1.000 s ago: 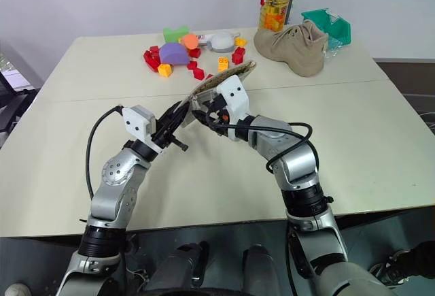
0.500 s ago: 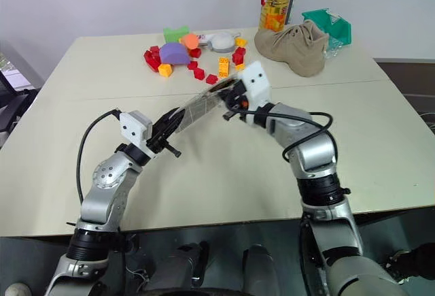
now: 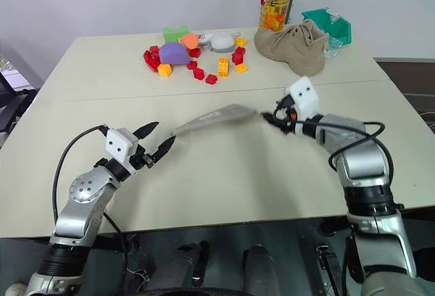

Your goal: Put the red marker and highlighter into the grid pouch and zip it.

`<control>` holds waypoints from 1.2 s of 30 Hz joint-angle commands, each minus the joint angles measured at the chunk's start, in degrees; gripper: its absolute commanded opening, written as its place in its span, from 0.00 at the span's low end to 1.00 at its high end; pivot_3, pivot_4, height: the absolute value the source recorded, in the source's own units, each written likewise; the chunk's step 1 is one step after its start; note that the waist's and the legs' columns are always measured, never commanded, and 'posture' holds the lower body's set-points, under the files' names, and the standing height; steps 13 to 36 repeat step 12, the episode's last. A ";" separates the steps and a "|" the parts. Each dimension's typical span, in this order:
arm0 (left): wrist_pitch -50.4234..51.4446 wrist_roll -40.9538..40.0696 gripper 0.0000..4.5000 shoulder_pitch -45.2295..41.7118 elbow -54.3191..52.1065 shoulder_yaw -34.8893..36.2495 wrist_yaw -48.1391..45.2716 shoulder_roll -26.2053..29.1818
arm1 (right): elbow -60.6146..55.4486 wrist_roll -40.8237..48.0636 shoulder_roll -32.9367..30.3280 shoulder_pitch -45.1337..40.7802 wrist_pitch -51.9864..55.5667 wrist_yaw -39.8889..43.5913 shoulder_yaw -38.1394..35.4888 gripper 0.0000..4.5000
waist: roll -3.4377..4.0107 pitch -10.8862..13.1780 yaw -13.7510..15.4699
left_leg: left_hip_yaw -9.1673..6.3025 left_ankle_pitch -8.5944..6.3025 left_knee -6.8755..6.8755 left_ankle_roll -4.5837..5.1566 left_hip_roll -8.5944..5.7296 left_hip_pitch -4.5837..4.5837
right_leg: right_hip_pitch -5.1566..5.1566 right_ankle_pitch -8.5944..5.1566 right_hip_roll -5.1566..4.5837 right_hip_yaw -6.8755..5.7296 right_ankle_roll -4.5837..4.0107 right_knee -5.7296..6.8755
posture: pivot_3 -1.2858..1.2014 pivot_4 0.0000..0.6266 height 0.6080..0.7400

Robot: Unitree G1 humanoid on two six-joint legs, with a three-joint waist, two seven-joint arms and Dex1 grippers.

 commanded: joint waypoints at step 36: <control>8.67 -2.95 0.99 8.37 -2.09 10.76 5.46 1.73 | 0.74 0.14 -2.47 6.28 -7.72 2.44 -3.92 0.78 | -0.01 0.00 0.28 | 0.00 -0.02 0.03 0.01 0.00 0.00 | 0.04 0.00 -0.02 0.00 0.00 -0.01 | 0.52 0.24 1.00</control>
